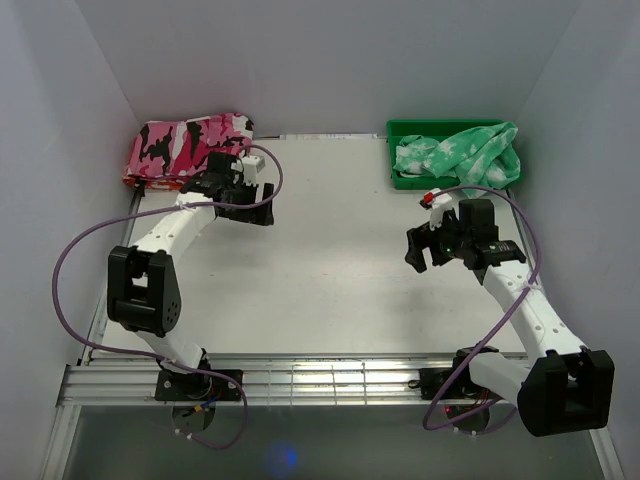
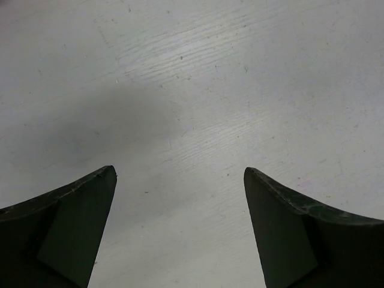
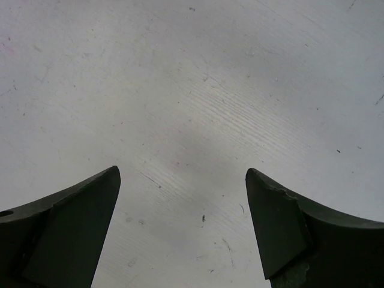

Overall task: Fold and stack the trousers
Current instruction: Grab the trousers from the pile

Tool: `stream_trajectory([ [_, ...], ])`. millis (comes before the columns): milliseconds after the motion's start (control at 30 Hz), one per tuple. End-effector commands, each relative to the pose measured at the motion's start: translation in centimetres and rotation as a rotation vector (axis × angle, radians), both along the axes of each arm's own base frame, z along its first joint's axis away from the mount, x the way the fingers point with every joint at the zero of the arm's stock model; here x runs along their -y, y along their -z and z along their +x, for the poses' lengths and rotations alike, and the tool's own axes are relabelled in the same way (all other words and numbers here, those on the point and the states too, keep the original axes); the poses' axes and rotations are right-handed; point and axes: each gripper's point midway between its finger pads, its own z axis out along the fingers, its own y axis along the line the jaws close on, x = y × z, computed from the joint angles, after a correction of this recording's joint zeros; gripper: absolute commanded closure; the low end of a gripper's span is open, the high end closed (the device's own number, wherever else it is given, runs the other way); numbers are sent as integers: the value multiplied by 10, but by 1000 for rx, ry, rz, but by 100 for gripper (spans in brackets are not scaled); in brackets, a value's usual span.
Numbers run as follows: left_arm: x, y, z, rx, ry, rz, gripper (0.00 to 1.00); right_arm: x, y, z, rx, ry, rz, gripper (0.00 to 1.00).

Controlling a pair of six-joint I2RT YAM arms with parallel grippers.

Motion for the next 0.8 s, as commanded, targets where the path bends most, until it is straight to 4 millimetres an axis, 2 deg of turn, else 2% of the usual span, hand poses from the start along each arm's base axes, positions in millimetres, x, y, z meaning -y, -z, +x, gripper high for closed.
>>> stream_trajectory([
  [0, 8, -35, 12, 56, 7, -36, 2, -1, -28, 23, 86, 31, 23, 10],
  [67, 9, -38, 17, 38, 14, -33, 2, 8, -35, 41, 104, 82, -10, 10],
  [100, 10, -55, 28, 75, 15, -44, 2, 9, -58, 58, 164, 100, -9, 10],
  [133, 11, -62, 32, 87, 18, -51, 2, 11, -67, 68, 183, 115, -16, 10],
  [167, 10, -65, 34, 83, 16, -52, 2, 16, -65, 82, 176, 136, -37, 10],
  [200, 10, -68, 39, 81, 16, -62, 2, 19, -72, 93, 195, 145, -52, 10],
  [233, 11, -83, 45, 109, 20, -76, 2, 21, -100, 112, 263, 159, -50, 10],
  [267, 11, -86, 45, 99, 24, -83, 2, 25, -94, 128, 248, 171, -70, 10],
  [300, 10, -88, 48, 98, 35, -98, 2, 28, -99, 141, 272, 162, -99, 10],
  [333, 11, -93, 48, 103, 44, -110, 2, 29, -128, 158, 341, 167, -107, 10],
  [367, 12, -100, 49, 113, 53, -117, 2, 32, -117, 177, 321, 167, -134, 10],
  [400, 9, -101, 50, 115, 49, -120, 2, 35, -120, 190, 330, 161, -152, 10],
  [433, 9, -104, 50, 118, 52, -128, 2, 37, -154, 209, 410, 150, -168, 10],
  [467, 8, -105, 50, 115, 56, -134, 2, 41, -131, 227, 349, 133, -177, 10],
  [533, 2, -107, 49, 111, 53, -151, 2, 50, -132, 251, 349, 108, -209, 10],
  [567, -2, -105, 49, 104, 44, -152, 2, 51, -128, 272, 332, 89, -222, 10],
  [633, -11, -104, 50, 96, 27, -161, 2, 56, -118, 290, 312, 60, -261, 10],
  [667, -13, -104, 50, 94, 24, -169, 2, 58, -110, 311, 321, 32, -303, 10],
  [733, -23, -102, 51, 89, 4, -175, 2, 60, -90, 320, 295, -7, -345, 10],
  [767, -26, -102, 51, 85, -3, -182, 2, 62, -70, 328, 283, -38, -379, 10],
])
